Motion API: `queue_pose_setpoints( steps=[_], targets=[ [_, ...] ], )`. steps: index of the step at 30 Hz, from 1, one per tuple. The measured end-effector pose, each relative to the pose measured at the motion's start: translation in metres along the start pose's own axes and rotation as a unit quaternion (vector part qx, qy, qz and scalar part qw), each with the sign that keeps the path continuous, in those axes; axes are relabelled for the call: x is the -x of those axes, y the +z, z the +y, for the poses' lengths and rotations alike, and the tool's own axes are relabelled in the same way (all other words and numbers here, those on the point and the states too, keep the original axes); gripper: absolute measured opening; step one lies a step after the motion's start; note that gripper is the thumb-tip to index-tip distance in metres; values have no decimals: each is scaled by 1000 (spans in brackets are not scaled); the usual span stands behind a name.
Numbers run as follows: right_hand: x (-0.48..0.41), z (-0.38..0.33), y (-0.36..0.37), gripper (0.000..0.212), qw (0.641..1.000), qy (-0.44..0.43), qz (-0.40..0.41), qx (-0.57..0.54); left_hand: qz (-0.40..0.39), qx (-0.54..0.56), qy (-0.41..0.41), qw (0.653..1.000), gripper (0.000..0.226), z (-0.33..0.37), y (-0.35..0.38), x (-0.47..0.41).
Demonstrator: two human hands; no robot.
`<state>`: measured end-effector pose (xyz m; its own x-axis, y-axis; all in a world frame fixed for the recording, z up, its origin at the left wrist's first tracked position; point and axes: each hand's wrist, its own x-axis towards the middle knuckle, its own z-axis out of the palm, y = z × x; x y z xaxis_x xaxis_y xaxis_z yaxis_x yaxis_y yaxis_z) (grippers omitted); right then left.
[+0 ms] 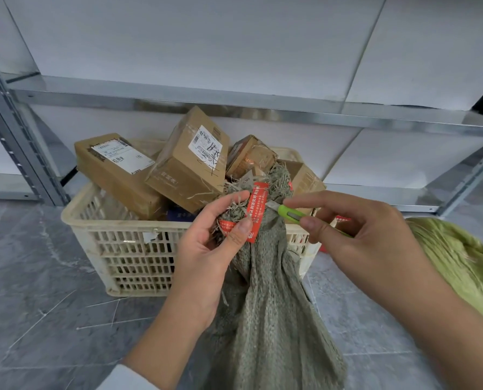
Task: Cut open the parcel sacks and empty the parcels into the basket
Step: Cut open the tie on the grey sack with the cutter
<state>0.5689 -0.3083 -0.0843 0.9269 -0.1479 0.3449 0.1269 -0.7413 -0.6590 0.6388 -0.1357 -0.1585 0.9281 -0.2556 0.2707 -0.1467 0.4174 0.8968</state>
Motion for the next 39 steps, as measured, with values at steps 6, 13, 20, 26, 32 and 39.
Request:
queue_pose_setpoints(
  steps=[6,13,20,26,32,39],
  targets=[
    [0,1,4,30,1000,16,-12,-18,6,49,-16,999,36,-1,-1,1],
    [-2,-7,5,31,994,12,-22,-110,5,29,-4,1000,34,2,-6,1],
    [-6,-4,6,26,995,29,-38,-85,-14,-27,24,999,38,-3,-4,0],
    [-8,0,-1,24,996,34,-52,-71,-38,-63,28,997,39,-5,-6,-4],
    [-1,-1,-23,12,991,-25,-9,134,-7,-88,42,995,36,-10,-3,-6],
    [-6,-12,-14,9,991,-47,-19,125,-10,-81,48,996,38,-14,6,-6]
  ],
)
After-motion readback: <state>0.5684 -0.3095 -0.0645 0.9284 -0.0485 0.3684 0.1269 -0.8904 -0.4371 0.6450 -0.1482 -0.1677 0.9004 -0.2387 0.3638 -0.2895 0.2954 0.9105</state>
